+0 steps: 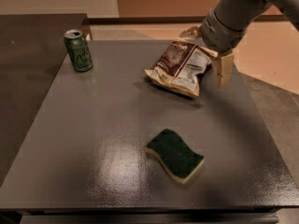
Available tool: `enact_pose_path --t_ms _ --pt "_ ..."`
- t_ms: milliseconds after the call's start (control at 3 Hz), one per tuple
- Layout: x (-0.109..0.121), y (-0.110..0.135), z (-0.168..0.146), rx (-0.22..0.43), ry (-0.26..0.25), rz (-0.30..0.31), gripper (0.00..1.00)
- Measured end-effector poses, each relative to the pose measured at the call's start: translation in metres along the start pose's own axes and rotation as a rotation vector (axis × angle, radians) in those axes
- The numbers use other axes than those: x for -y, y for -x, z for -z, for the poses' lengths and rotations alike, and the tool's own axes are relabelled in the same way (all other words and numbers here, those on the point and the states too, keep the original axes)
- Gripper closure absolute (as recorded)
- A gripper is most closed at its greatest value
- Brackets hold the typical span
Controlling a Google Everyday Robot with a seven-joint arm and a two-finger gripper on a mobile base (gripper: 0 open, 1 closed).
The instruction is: Pick brown chip bag
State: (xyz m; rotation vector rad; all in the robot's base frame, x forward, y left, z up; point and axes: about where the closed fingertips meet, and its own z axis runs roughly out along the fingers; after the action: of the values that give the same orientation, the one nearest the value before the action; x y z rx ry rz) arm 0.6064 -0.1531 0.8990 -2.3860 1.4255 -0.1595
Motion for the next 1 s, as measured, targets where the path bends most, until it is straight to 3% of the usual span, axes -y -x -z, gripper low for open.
enact_pose_path --t_ms 333,1000 --pt "0.011 0.012 -0.014 0.018 0.021 0.083 0.00" --pt "0.022 0.028 -0.041 -0.019 0.125 0.209 0.00"
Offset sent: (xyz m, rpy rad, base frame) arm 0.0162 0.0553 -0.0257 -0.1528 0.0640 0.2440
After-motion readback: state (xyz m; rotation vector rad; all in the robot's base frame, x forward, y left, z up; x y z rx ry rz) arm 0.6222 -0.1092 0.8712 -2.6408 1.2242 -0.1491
